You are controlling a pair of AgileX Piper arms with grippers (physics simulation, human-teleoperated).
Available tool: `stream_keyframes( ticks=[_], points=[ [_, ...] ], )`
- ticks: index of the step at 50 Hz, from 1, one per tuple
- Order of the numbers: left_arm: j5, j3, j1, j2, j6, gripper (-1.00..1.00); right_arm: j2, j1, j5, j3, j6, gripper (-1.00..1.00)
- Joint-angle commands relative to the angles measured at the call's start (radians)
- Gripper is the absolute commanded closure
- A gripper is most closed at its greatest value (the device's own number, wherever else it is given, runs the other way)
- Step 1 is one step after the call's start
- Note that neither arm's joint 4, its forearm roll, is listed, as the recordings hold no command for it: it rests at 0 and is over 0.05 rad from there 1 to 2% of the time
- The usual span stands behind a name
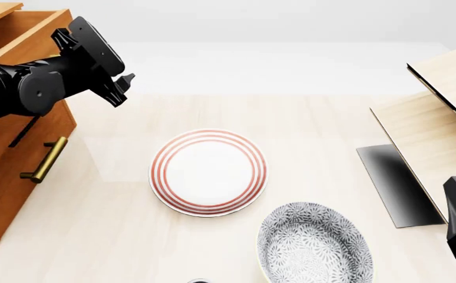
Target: Close the top drawer of the cabinet.
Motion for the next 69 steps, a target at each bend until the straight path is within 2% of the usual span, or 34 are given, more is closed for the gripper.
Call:
stream_keyframes(
  ticks=[1,11,12,13,15,17,32,52,56,69],
  points=[
    [0.003,0.001,0.048,0.003,-0.001,-1.00,0.000,0.000,0.000,0.000,0.000,-1.00],
    [-0.005,0.009,0.086,0.001,0.009,-1.00,0.000,0.000,0.000,0.000,0.000,-1.00],
    [-0.059,0.152,0.084,-0.109,0.030,-1.00,0.000,0.000,0.000,0.000,0.000,-1.00],
    [-0.063,0.272,0.132,-0.217,0.031,-1.00,0.000,0.000,0.000,0.000,0.000,-1.00],
    [-0.067,0.320,0.153,-0.262,0.038,-1.00,0.000,0.000,0.000,0.000,0.000,-1.00],
    [-0.072,0.330,0.169,-0.270,0.044,-1.00,0.000,0.000,0.000,0.000,0.000,-1.00],
    [-0.051,0.354,0.254,-0.307,0.033,-1.00,0.000,0.000,0.000,0.000,0.000,-1.00],
    [-0.063,0.306,0.458,-0.305,0.038,-1.00,0.000,0.000,0.000,0.000,0.000,-1.00],
    [-0.069,0.307,0.476,-0.307,0.044,-1.00,0.000,0.000,0.000,0.000,0.000,-1.00],
    [-0.069,0.325,0.441,-0.317,0.023,-1.00,0.000,0.000,0.000,0.000,0.000,-1.00]
  ],
)
